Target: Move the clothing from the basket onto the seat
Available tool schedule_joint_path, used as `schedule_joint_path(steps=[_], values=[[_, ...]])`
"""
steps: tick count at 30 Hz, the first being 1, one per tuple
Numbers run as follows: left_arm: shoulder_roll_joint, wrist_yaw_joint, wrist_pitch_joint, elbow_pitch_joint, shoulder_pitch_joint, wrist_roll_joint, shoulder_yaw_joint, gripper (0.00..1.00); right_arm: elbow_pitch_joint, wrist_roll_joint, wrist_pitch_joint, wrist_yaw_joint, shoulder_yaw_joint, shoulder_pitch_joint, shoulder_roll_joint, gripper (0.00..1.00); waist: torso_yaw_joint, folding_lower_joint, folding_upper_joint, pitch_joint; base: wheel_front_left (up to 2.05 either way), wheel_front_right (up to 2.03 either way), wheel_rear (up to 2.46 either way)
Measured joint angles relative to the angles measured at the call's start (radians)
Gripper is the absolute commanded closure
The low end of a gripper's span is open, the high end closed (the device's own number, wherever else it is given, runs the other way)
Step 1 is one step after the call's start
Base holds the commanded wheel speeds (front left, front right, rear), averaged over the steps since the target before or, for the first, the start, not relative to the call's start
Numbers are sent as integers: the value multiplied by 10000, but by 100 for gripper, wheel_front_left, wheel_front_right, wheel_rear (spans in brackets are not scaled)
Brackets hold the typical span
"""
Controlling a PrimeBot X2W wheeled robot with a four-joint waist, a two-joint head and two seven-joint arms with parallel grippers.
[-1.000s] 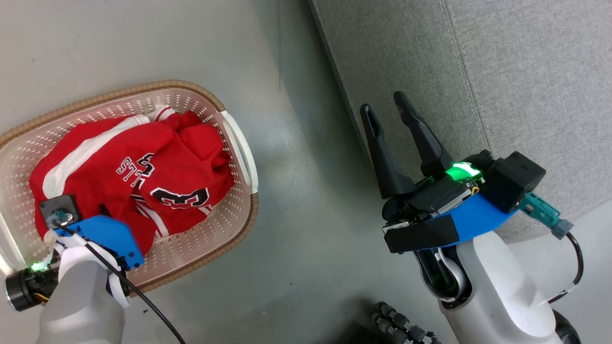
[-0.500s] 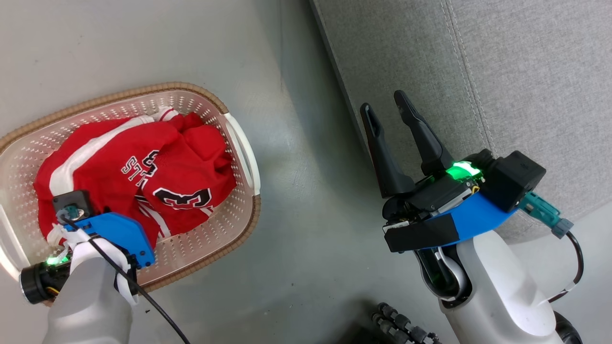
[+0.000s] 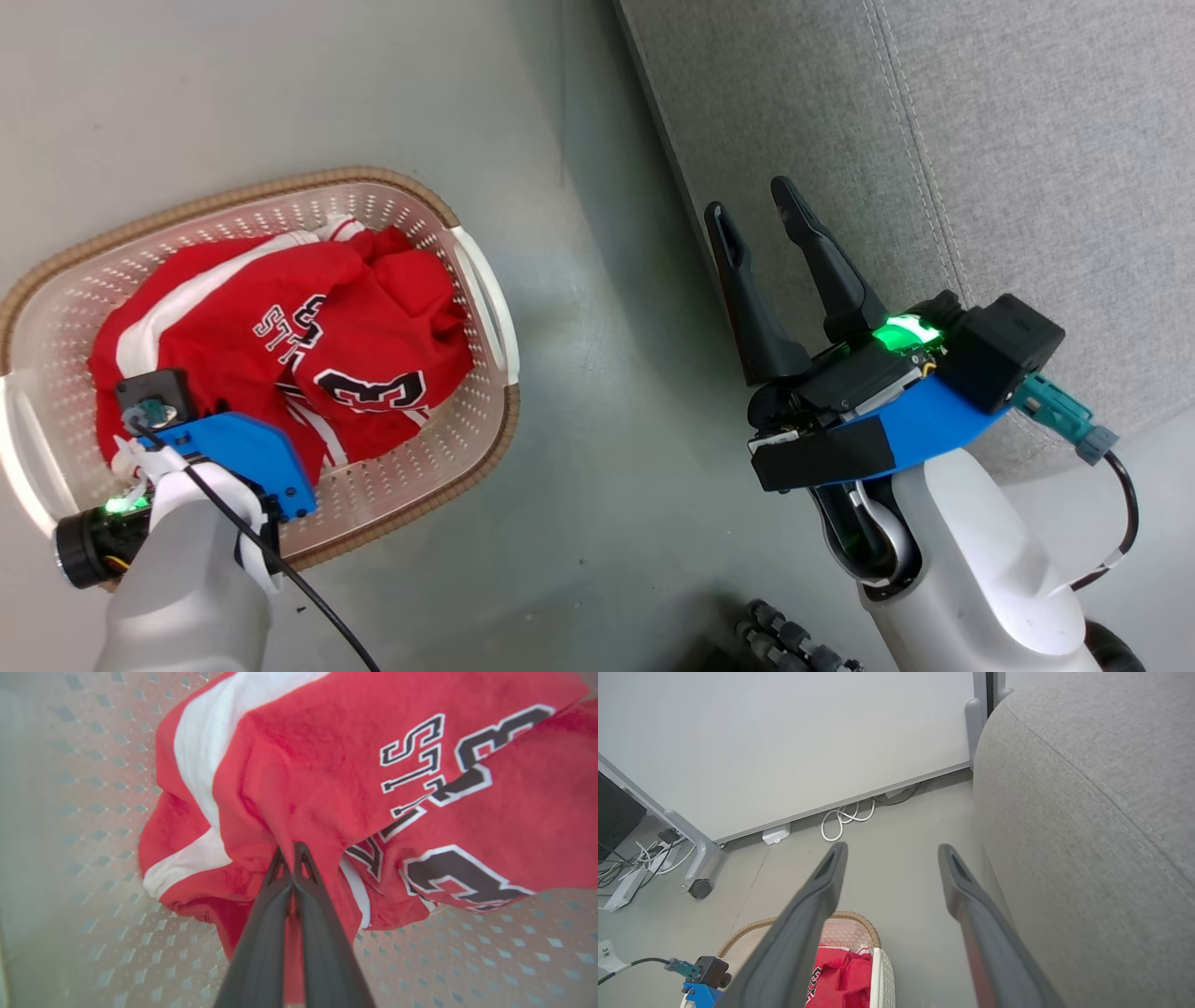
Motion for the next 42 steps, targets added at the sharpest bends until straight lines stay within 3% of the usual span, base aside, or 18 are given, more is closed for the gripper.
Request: schedule_joint_path(steps=[9,26,33,42], values=[[-357,-222,-230,31,1,-77,-209,100,178,-322,0,0,-144,-12,2,0,328,0,0,-578,0,0,0],[-1231,-1816,-1430,134,25,40,-1388,100,924,-1315,0,0,-742,519,12,0,1594,-1,0,-2842,0,0,0],[-1289,-2309,-1670,-255,285,-178,-2372,100,1319,-1547,0,0,-972,1140,12,0,2106,-1,0,-4111,0,0,0],[-1302,-2406,-1768,-1822,776,-1578,-4194,100,1670,-1722,0,0,-1072,1890,10,0,2615,-3,1,-5807,0,0,0]])
